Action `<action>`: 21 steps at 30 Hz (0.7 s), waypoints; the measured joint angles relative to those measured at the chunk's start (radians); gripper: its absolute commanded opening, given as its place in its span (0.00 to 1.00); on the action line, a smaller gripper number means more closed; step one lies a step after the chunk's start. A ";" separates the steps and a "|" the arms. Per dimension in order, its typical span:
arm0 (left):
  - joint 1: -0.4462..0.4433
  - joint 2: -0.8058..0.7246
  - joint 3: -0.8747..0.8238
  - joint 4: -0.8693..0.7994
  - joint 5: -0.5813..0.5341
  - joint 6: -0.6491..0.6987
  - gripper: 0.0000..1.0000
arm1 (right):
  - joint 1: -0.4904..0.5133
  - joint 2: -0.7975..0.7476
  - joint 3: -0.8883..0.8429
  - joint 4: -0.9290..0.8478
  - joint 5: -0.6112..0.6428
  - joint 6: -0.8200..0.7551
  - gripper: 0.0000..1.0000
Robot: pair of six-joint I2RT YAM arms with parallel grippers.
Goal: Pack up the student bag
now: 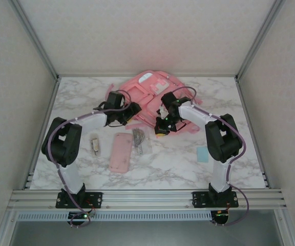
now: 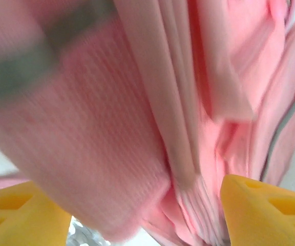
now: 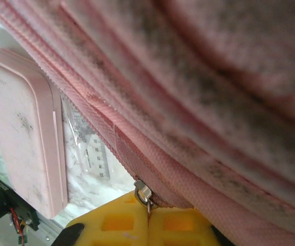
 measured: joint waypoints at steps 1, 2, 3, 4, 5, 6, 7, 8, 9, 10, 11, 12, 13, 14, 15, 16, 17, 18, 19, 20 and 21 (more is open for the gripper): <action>-0.029 -0.008 -0.021 0.031 -0.009 -0.023 0.69 | 0.001 0.000 0.005 -0.014 -0.002 0.006 0.00; -0.056 -0.009 -0.035 0.063 -0.019 -0.049 0.68 | 0.002 0.000 0.010 -0.026 -0.004 0.010 0.00; -0.076 -0.006 -0.044 0.087 -0.023 -0.063 0.66 | 0.002 0.000 0.013 -0.034 -0.007 0.013 0.00; -0.091 -0.003 -0.050 0.104 -0.026 -0.078 0.64 | 0.003 0.000 0.016 -0.042 -0.011 0.017 0.00; -0.104 0.009 -0.050 0.125 -0.029 -0.093 0.61 | 0.005 0.000 0.018 -0.048 -0.018 0.021 0.00; -0.114 0.032 -0.040 0.144 -0.035 -0.104 0.52 | 0.007 0.000 0.018 -0.052 -0.020 0.024 0.00; -0.121 0.054 -0.028 0.154 -0.040 -0.108 0.39 | 0.010 0.000 0.018 -0.055 -0.020 0.026 0.00; -0.126 0.080 -0.014 0.158 -0.045 -0.116 0.20 | 0.011 0.001 0.018 -0.056 -0.018 0.028 0.00; -0.129 0.101 -0.005 0.160 -0.049 -0.121 0.04 | 0.011 0.001 0.018 -0.058 -0.015 0.027 0.00; -0.129 0.124 0.005 0.162 -0.048 -0.124 0.00 | 0.011 0.002 0.019 -0.061 -0.002 0.024 0.00; -0.128 0.137 0.012 0.163 -0.044 -0.124 0.00 | 0.011 0.004 0.021 -0.063 0.014 0.016 0.00; -0.127 0.144 0.017 0.164 -0.042 -0.123 0.00 | 0.011 0.006 0.024 -0.067 0.034 0.002 0.00; -0.127 0.146 0.023 0.164 -0.037 -0.121 0.00 | 0.012 0.010 0.030 -0.079 0.058 -0.013 0.00; -0.126 0.148 0.031 0.160 -0.031 -0.110 0.00 | 0.013 0.011 0.035 -0.090 0.079 -0.029 0.00; -0.123 0.148 0.038 0.155 -0.024 -0.097 0.00 | 0.014 0.011 0.039 -0.099 0.096 -0.044 0.00; -0.120 0.148 0.045 0.144 -0.018 -0.077 0.00 | 0.014 0.011 0.043 -0.106 0.114 -0.058 0.00; -0.115 0.148 0.053 0.130 -0.010 -0.055 0.00 | 0.014 0.011 0.045 -0.109 0.125 -0.071 0.00; -0.111 0.148 0.060 0.115 -0.002 -0.035 0.00 | 0.013 0.011 0.045 -0.109 0.132 -0.078 0.00; -0.105 0.148 0.075 0.088 0.009 -0.003 0.00 | 0.012 0.011 0.044 -0.112 0.137 -0.087 0.00; -0.099 0.148 0.092 0.058 0.016 0.028 0.00 | 0.009 0.011 0.044 -0.113 0.137 -0.096 0.00; -0.092 0.148 0.110 0.031 0.025 0.058 0.00 | 0.005 0.011 0.044 -0.114 0.133 -0.103 0.00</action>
